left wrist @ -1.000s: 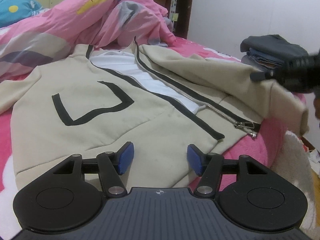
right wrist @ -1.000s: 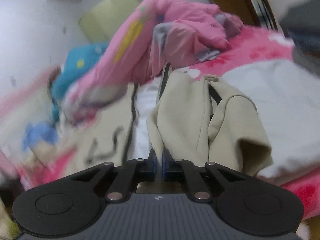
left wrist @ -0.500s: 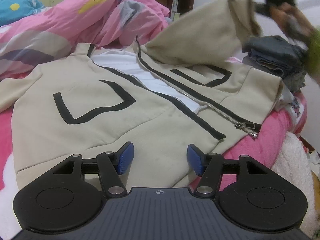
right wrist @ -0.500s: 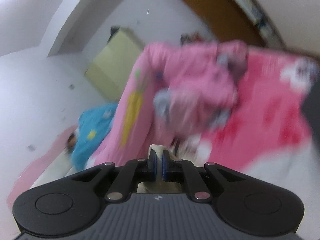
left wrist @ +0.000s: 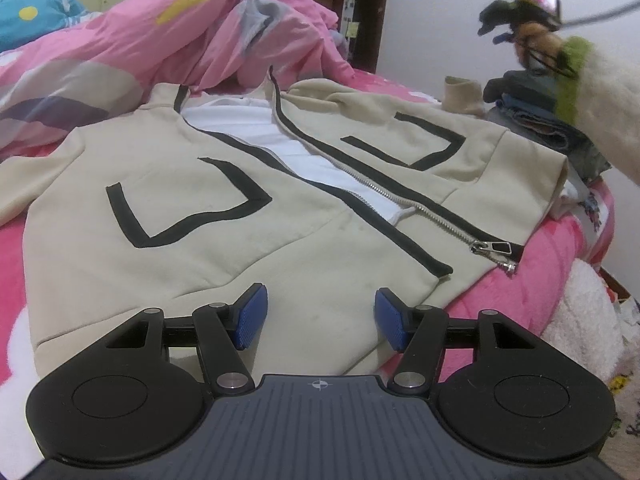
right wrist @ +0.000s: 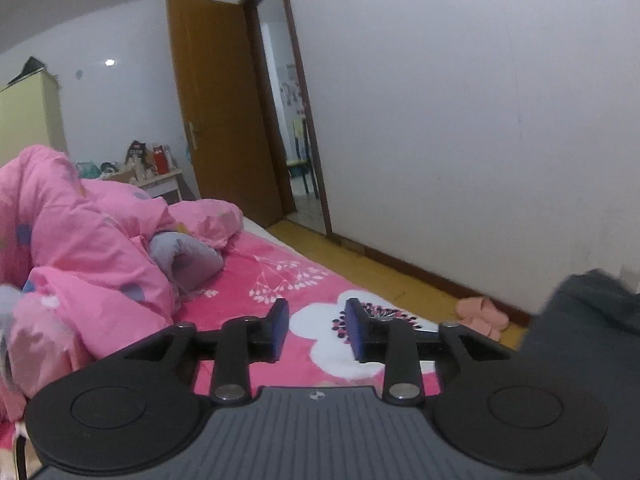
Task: Fold clothes
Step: 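Grasp the silver zipper pull with the right gripper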
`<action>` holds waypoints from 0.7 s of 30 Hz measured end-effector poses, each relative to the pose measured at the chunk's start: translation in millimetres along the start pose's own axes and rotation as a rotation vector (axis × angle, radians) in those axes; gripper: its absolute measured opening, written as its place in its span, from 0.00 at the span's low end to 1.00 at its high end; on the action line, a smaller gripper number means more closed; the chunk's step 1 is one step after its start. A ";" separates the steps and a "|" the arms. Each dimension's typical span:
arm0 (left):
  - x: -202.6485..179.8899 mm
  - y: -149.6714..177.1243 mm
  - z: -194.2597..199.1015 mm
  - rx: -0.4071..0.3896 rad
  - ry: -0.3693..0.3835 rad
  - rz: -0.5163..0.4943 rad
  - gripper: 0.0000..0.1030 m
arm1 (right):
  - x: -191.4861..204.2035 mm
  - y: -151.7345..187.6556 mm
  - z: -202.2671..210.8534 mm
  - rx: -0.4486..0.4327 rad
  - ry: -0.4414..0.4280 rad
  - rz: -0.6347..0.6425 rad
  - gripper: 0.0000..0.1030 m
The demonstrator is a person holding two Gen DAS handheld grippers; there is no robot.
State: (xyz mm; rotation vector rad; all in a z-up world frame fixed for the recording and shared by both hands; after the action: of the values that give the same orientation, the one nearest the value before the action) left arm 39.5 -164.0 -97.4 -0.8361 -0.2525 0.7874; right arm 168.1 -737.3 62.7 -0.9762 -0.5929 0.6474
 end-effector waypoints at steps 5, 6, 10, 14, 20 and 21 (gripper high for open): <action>1.3 -1.2 1.6 -0.012 0.006 0.023 0.58 | 60.4 39.2 105.3 0.037 -0.283 0.251 0.35; 1.6 -1.6 2.1 -0.016 0.007 0.031 0.58 | 76.7 54.9 130.3 0.062 -0.356 0.312 0.35; 3.2 -1.3 4.1 -0.025 0.018 0.051 0.58 | 132.8 161.0 219.0 0.237 -0.622 0.533 0.33; 2.9 -2.4 3.3 -0.027 0.026 0.036 0.58 | 157.8 273.2 264.5 0.410 -0.715 0.696 0.33; -2.2 -0.6 0.0 -0.038 0.018 -0.013 0.59 | 146.7 357.4 278.6 0.398 -0.558 0.922 0.33; -2.7 0.1 0.0 -0.042 0.015 -0.017 0.59 | 144.2 364.6 282.0 0.376 -0.542 0.949 0.33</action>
State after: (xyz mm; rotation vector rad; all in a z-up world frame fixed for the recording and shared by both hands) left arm 37.6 -165.9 -97.2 -0.8778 -0.2632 0.7616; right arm -18.5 -328.1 -113.3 -0.6802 -0.4209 1.8375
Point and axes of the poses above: each gripper's, at about its wrist camera, not at the fingertips, and z roughly against the way its jaws point, x to its left, y to its underside, the point moved 8 cm from there along -z, roughly the way its jaws point, and after that the axes turned 5 degrees about x, right-handed, at the moved point
